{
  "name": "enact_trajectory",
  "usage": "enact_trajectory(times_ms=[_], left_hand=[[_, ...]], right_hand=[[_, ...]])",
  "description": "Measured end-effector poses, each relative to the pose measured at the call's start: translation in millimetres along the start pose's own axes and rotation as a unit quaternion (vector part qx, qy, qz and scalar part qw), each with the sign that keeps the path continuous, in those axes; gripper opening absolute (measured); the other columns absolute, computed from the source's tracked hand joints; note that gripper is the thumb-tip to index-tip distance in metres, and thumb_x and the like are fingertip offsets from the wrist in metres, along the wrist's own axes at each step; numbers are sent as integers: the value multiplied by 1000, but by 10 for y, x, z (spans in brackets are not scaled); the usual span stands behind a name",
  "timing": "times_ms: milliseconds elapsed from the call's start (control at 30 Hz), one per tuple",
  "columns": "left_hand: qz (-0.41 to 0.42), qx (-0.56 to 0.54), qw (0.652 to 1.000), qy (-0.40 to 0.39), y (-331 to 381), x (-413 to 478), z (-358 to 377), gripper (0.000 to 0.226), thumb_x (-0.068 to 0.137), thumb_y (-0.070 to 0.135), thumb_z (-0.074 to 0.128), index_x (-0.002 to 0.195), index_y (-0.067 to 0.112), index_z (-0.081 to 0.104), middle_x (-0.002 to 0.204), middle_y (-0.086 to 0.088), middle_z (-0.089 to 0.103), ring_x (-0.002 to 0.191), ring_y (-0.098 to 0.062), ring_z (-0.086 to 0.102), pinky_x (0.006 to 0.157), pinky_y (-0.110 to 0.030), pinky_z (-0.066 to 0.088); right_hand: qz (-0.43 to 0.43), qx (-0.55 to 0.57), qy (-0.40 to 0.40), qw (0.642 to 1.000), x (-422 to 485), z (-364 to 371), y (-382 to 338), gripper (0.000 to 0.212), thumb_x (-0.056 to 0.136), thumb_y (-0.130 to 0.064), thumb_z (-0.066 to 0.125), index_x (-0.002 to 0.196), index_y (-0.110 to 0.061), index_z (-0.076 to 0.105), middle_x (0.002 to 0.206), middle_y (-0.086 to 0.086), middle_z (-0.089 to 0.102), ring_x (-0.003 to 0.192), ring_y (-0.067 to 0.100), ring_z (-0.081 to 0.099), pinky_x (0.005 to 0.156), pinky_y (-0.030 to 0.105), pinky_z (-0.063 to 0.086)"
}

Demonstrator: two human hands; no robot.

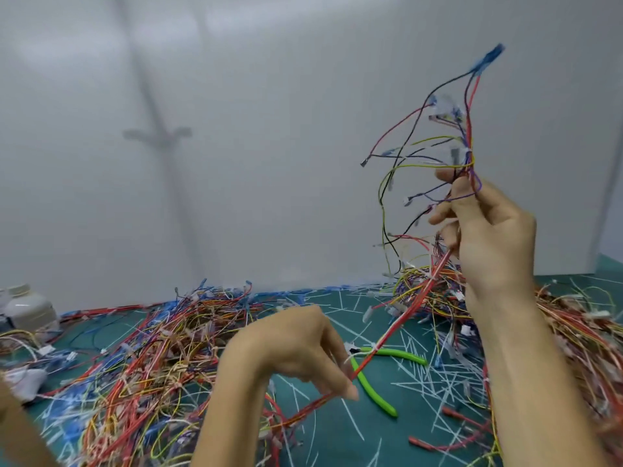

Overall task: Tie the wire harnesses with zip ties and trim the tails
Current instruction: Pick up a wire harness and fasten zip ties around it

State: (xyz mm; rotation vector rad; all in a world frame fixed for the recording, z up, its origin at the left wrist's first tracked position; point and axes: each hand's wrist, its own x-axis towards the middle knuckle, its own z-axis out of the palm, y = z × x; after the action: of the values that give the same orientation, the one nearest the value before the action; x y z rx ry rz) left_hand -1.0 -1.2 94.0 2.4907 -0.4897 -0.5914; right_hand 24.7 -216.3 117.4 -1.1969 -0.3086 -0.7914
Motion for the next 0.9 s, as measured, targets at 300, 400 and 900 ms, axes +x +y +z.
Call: enact_trajectory(times_ms=[300, 400, 900], left_hand=[[24, -133, 983, 122, -133, -216, -145, 13, 104, 25, 45, 98, 18, 54, 100, 0, 76, 89, -16, 73, 78, -27, 58], [3, -200, 977, 75, -49, -146, -67, 17, 108, 25, 30, 96, 16, 38, 92, -14, 76, 78, -25, 74, 75, -32, 56], [33, -197, 949, 245, -715, -523, -345, 35, 69, 30, 86, 100, 29, 71, 76, -4, 66, 70, -14, 61, 70, -31, 46]], right_hand=[[127, 95, -8, 987, -33, 102, 83, 21, 103, -28, 49, 97, -19, 66, 74, 3, 74, 45, 4, 46, 42, 13, 34], [159, 163, -30, 973, -65, 170, 91, 21, 105, -22, 44, 93, -17, 60, 83, 4, 76, 54, 4, 56, 49, 14, 45], [162, 271, 38, 948, -45, 178, 121, 15, 101, 0, 46, 99, -5, 61, 79, 4, 72, 77, 14, 72, 70, 19, 55]])
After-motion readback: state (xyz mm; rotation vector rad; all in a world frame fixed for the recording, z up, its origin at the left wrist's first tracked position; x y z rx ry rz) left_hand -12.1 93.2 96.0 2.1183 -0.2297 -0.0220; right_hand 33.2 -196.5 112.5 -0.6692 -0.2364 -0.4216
